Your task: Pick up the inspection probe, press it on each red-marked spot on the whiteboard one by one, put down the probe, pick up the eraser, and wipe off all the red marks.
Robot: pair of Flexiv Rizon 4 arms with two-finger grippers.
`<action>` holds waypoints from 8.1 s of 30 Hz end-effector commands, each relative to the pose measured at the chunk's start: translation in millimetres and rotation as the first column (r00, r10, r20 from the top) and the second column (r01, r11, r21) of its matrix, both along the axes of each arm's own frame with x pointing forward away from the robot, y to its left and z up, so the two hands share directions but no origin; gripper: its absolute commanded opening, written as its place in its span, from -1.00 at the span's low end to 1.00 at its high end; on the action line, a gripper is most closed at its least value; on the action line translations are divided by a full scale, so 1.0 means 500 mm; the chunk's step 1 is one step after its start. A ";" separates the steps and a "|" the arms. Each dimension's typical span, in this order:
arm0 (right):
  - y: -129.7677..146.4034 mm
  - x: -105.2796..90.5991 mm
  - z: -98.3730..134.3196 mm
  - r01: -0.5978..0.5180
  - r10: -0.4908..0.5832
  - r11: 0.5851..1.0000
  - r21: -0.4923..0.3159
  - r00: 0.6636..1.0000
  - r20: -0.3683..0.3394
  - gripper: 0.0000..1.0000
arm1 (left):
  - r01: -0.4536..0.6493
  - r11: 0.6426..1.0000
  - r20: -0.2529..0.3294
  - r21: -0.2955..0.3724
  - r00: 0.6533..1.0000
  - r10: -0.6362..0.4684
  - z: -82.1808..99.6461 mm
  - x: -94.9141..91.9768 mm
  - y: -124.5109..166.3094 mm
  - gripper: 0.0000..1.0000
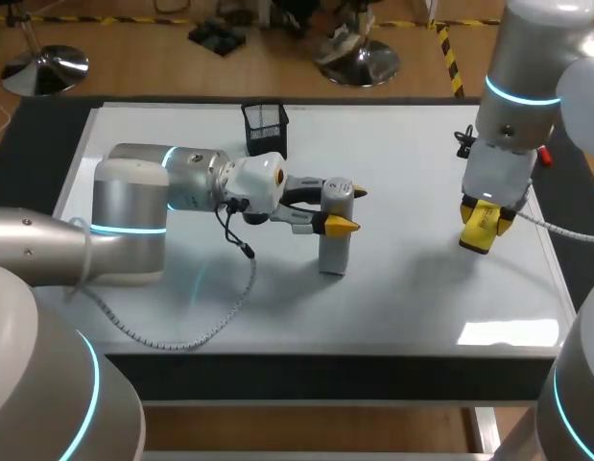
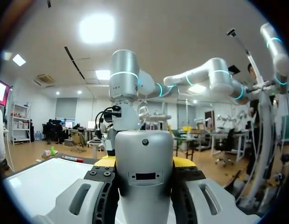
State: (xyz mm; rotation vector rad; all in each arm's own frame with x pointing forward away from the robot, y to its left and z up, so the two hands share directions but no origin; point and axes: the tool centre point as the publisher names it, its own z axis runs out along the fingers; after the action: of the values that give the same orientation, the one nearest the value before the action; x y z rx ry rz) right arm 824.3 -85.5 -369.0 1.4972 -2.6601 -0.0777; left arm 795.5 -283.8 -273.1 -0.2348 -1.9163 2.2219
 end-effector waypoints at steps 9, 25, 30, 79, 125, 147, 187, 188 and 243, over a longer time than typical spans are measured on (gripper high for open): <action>-0.001 0.000 0.002 -0.002 0.002 1.000 -0.002 1.000 0.001 -1.00 | 0.002 1.000 0.000 -0.002 1.000 -0.002 -0.005 0.002 0.001 -1.00; -0.001 0.000 0.002 -0.002 0.002 1.000 -0.002 1.000 0.001 -1.00 | 0.116 0.992 0.047 -0.053 0.992 -0.113 0.080 0.034 0.054 -1.00; -0.001 0.000 0.002 -0.002 0.002 1.000 -0.002 1.000 0.001 -1.00 | 0.144 0.988 0.061 -0.057 0.988 -0.140 0.102 0.055 0.096 -1.00; -0.001 0.000 0.002 -0.002 0.002 1.000 -0.002 1.000 0.001 -1.00 | 0.307 0.952 0.051 -0.003 0.951 -0.306 0.169 0.187 0.378 -1.00; 0.326 -0.132 -0.010 -0.399 0.398 0.916 -0.032 0.917 -0.027 -1.00 | 0.307 0.952 0.051 -0.003 0.951 -0.306 0.169 0.187 0.378 -1.00; 0.515 -0.078 -0.085 -0.552 0.552 0.834 -0.016 0.834 -0.005 -1.00 | 0.307 0.952 0.051 -0.003 0.951 -0.306 0.169 0.187 0.378 -1.00; 0.405 -0.083 -0.123 -0.435 0.433 0.899 -0.048 0.900 -0.057 -1.00 | 0.307 0.952 0.051 -0.003 0.951 -0.306 0.169 0.187 0.378 -1.00; 0.401 -0.083 -0.121 -0.433 0.430 0.900 -0.051 0.901 -0.057 -1.00 | 0.307 0.952 0.051 -0.003 0.951 -0.306 0.169 0.187 0.378 -1.00; 0.336 0.179 -0.020 -0.459 0.462 0.884 -0.093 0.887 0.014 -1.00 | 0.307 0.952 0.051 -0.003 0.951 -0.306 0.169 0.187 0.378 -1.00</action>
State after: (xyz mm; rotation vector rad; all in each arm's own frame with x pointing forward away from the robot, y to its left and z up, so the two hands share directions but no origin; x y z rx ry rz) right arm 890.6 80.8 -373.6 2.0832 -2.2361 0.1336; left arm 889.0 -95.5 -190.7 -0.5536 -1.7486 2.0421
